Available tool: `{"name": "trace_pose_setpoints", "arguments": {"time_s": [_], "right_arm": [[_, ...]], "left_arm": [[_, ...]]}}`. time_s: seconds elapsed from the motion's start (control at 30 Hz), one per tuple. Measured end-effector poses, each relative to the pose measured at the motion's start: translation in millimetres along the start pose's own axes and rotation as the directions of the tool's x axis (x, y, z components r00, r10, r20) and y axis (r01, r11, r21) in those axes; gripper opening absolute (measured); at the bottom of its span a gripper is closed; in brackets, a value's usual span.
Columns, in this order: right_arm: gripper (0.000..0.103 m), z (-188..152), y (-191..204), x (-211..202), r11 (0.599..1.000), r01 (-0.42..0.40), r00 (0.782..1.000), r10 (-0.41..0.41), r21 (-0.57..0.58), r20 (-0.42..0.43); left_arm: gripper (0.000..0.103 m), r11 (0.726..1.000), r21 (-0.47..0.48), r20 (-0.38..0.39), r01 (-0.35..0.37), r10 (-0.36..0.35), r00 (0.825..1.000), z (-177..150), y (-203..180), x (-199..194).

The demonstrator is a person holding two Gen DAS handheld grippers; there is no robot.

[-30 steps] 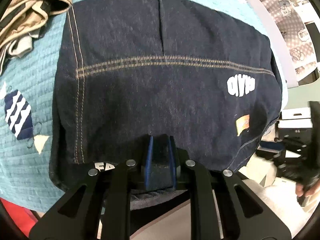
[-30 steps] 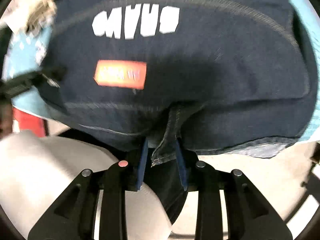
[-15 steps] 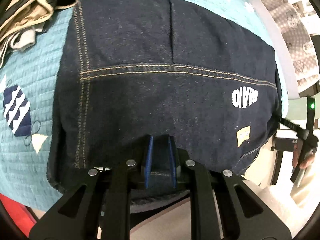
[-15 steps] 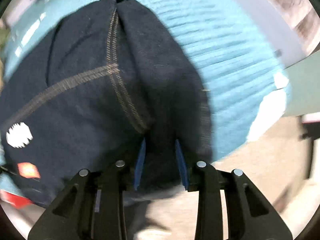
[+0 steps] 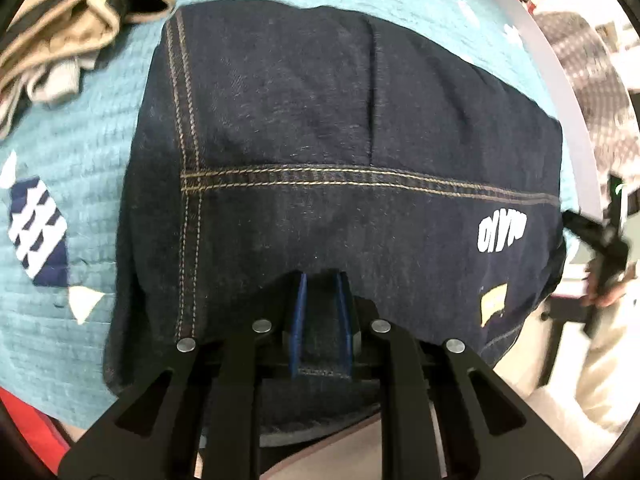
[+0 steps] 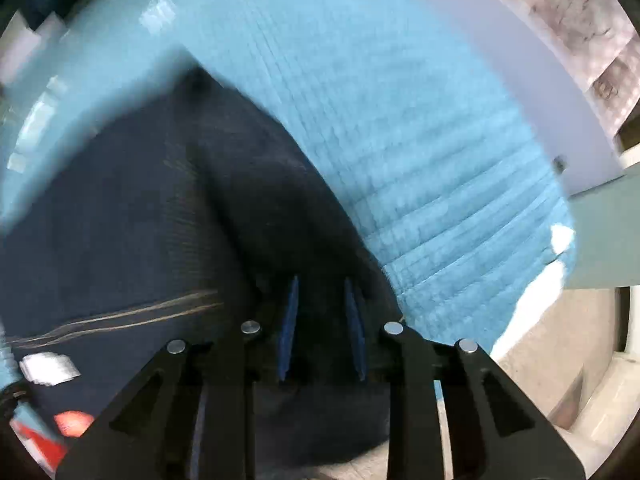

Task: Fold large clothes

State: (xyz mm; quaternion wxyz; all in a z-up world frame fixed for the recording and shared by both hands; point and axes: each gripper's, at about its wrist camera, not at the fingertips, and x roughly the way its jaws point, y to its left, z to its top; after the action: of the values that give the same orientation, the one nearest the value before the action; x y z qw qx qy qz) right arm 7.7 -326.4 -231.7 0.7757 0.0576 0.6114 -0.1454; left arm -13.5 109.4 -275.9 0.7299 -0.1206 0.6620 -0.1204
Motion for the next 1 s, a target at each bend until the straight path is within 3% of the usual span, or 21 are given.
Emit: {"name": "trace_pose_setpoints", "arguments": {"time_s": [0.1, 0.23, 0.37, 0.43, 0.53, 0.63, 0.73, 0.8, 0.9, 1.0], "right_arm": [[0.022, -9, 11, -21, 0.993, 0.113, 0.993, -0.113, -0.023, 0.018], [0.022, -12, -4, -9, 0.994, 0.015, 0.999, -0.012, 0.105, -0.032], [0.022, -16, 33, -24, 0.992, 0.122, 0.993, -0.122, 0.035, 0.001], [0.022, -15, 37, -46, 0.996, 0.02, 0.998, -0.024, 0.083, 0.051], [0.022, -18, 60, -92, 0.994, -0.092, 0.981, 0.082, 0.053, 0.176], [0.022, -22, 96, -134, 0.975, -0.216, 0.938, 0.223, -0.055, 0.267], [0.022, -20, 107, -161, 0.939, -0.303, 0.893, 0.339, -0.162, 0.296], [0.022, -20, 104, -151, 0.92, -0.328, 0.874, 0.382, -0.214, 0.302], [0.022, -4, 142, -147, 0.893, -0.36, 0.848, 0.433, -0.269, 0.304], [0.022, 9, 164, -146, 0.889, -0.356, 0.844, 0.439, -0.289, 0.309]], "left_arm": [[0.016, 0.999, -0.036, 0.023, -0.007, 0.008, 1.0, -7, 1, -5], [0.016, 0.998, 0.028, 0.087, -0.057, 0.055, 0.995, -6, -1, -12], [0.016, 0.995, 0.034, 0.088, -0.098, 0.095, 0.992, -3, -2, -10], [0.016, 0.984, 0.081, 0.149, -0.157, 0.144, 0.978, -5, -15, -22], [0.016, 0.967, 0.125, 0.226, -0.222, 0.19, 0.955, -4, -34, -36], [0.016, 0.952, 0.163, 0.316, -0.259, 0.198, 0.928, 3, -58, -48], [0.016, 0.941, 0.194, 0.386, -0.277, 0.187, 0.903, 13, -86, -56], [0.016, 0.937, 0.209, 0.422, -0.28, 0.171, 0.89, 20, -101, -57], [0.016, 0.933, 0.222, 0.451, -0.283, 0.159, 0.878, 34, -123, -55], [0.016, 0.936, 0.23, 0.459, -0.268, 0.138, 0.877, 41, -136, -51]]}}
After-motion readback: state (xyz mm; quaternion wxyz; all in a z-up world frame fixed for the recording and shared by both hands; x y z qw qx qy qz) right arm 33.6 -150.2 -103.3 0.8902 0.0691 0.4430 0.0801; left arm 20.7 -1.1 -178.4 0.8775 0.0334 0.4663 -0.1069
